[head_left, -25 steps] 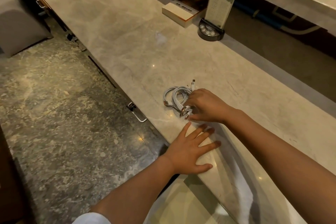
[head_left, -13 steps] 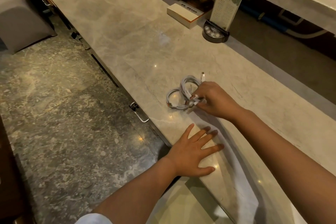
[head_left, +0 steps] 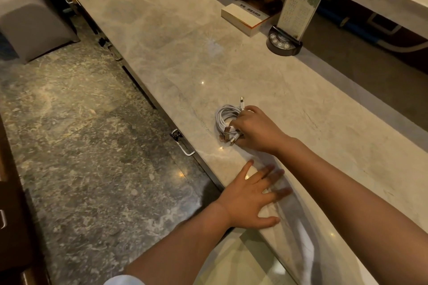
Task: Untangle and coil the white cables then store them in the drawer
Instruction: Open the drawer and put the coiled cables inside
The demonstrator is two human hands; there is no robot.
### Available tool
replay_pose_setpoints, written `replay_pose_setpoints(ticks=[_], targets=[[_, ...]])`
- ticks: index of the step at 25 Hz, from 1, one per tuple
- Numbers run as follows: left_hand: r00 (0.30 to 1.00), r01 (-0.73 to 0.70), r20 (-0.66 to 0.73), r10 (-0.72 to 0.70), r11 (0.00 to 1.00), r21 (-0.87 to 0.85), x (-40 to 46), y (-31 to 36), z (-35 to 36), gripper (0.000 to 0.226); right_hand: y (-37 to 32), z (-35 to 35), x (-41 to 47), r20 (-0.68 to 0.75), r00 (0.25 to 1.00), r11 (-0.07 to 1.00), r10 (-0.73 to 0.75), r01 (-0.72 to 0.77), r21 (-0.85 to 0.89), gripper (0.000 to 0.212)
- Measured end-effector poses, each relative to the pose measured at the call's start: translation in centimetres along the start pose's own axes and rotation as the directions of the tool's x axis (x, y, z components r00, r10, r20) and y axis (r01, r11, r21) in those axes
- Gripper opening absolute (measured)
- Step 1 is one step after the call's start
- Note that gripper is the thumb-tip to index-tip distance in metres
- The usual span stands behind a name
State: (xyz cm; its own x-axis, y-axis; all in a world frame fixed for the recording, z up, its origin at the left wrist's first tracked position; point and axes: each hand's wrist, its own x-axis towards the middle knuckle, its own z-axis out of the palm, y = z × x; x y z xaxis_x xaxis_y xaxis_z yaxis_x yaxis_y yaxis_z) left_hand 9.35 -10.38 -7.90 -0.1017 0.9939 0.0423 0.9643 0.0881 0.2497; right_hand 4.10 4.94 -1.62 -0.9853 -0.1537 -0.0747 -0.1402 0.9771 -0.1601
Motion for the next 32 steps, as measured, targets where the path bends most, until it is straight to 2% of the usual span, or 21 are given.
replay_pose_setpoints(ticks=[2, 8, 12, 15, 18, 22, 24, 27, 29, 32], targets=[[1.000, 0.005, 0.001, -0.005, 1.000, -0.007, 0.0, 0.0, -0.1, 0.069, -0.1, 0.3, -0.1, -0.016, 1.000, 1.000, -0.002, 0.002, -0.006, 0.013], [1.000, -0.001, -0.001, 0.001, 0.999, 0.038, 0.0, 0.1, -0.2, 0.070, -0.6, 0.2, -0.1, 0.056, 0.997, 0.998, 0.057, -0.054, -0.041, 0.012], [1.000, 0.010, 0.001, -0.010, 1.000, 0.014, 0.0, 0.0, 0.1, 0.069, 0.0, 0.2, -1.7, 0.006, 0.991, 0.991, 0.130, -0.130, 0.005, 0.008], [1.000, 0.016, 0.004, -0.016, 1.000, 0.025, 0.0, 0.0, 0.1, 0.067, 1.1, -0.6, -4.2, -0.068, 0.966, 0.964, 0.250, -0.242, 0.110, 0.013], [1.000, 0.007, -0.008, -0.007, 1.000, 0.015, -0.1, -0.1, 0.2, 0.067, 1.7, -1.5, -7.8, -0.084, 0.910, 0.908, 0.406, -0.391, 0.152, 0.012], [1.000, 0.003, -0.022, -0.002, 0.999, 0.044, 0.0, -0.2, 0.0, 0.066, 0.6, -2.2, -14.0, -0.062, 0.826, 0.819, 0.560, -0.542, 0.187, 0.021], [1.000, -0.011, -0.008, 0.012, 0.999, 0.048, 0.0, -0.1, 0.0, 0.065, -1.2, -2.6, -17.7, -0.048, 0.742, 0.730, 0.668, -0.642, 0.235, 0.017], [0.999, -0.038, -0.015, 0.039, 0.998, 0.051, 0.1, 0.0, -0.1, 0.066, -6.1, -2.1, -22.9, -0.105, 0.619, 0.625, 0.778, -0.745, 0.235, 0.011], [0.999, -0.030, -0.016, 0.031, 0.998, 0.063, 0.3, -0.1, -0.2, 0.066, -10.8, -1.4, -24.8, -0.138, 0.573, 0.588, 0.808, -0.762, 0.271, 0.006], [0.997, -0.055, 0.055, 0.050, 0.995, 0.089, 0.4, -0.2, -0.5, 0.070, -18.7, 0.5, -25.8, -0.156, 0.485, 0.505, 0.861, -0.775, 0.380, 0.005]])
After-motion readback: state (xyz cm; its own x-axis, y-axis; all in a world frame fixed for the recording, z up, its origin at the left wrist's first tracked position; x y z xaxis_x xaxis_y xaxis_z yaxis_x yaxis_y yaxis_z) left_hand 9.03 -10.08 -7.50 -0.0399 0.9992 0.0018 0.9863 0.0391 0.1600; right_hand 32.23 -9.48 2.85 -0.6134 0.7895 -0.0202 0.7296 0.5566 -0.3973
